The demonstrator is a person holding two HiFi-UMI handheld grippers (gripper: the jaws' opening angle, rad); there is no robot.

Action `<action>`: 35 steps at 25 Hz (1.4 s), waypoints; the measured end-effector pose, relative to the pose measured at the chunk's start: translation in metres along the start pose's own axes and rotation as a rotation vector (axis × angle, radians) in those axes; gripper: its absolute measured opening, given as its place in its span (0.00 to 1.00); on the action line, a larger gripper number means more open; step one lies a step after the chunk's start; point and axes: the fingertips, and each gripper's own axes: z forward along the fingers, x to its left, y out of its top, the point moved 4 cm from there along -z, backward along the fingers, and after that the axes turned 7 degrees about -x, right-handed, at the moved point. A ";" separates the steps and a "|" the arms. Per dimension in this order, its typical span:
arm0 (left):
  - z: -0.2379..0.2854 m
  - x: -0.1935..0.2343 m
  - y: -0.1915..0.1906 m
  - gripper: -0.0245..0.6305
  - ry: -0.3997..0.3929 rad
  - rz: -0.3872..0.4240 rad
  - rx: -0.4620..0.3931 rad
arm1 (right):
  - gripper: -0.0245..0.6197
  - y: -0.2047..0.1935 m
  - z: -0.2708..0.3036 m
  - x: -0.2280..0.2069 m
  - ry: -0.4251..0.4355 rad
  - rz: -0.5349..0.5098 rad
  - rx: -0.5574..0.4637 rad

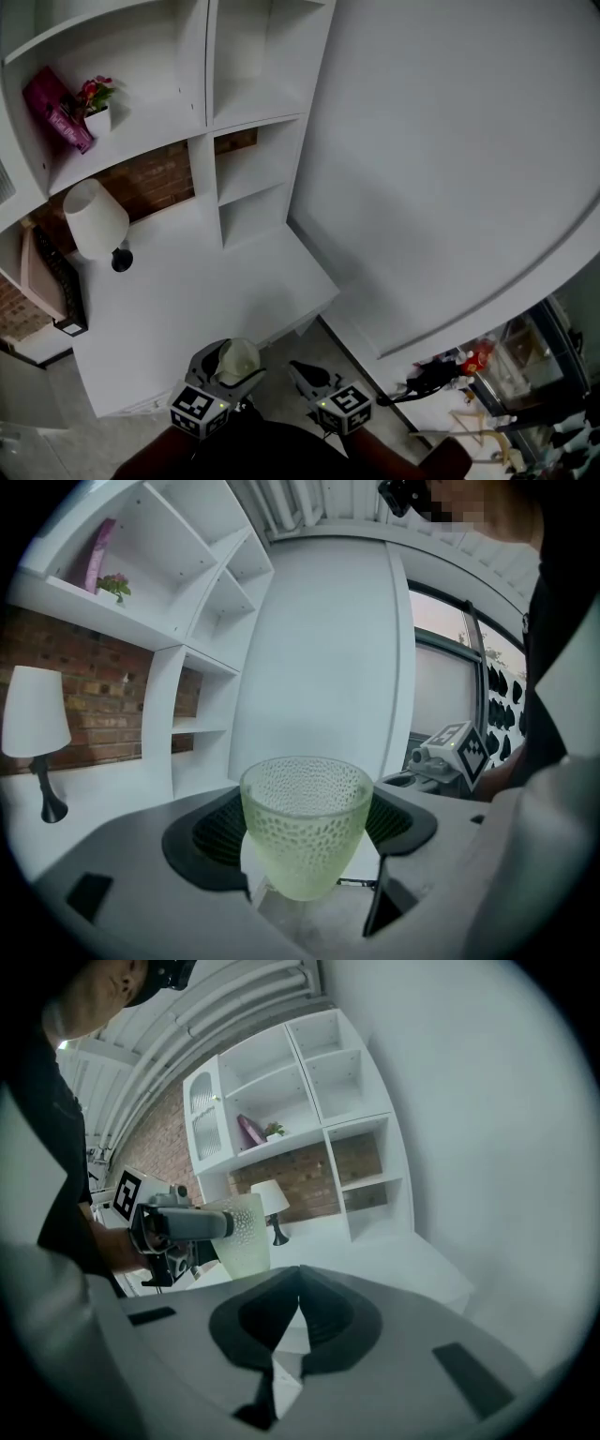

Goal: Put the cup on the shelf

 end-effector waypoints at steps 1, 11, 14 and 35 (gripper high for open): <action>0.004 0.009 0.003 0.62 -0.002 0.002 -0.002 | 0.05 0.006 0.008 -0.004 0.000 -0.004 -0.005; 0.041 0.083 0.016 0.62 -0.018 0.019 0.000 | 0.05 0.022 0.082 -0.030 -0.003 0.002 0.007; 0.046 0.098 0.017 0.62 -0.024 0.016 0.001 | 0.05 0.027 0.096 -0.034 -0.006 -0.005 0.009; 0.074 0.132 0.021 0.62 0.064 0.017 0.010 | 0.05 0.062 0.144 -0.074 0.075 -0.035 -0.013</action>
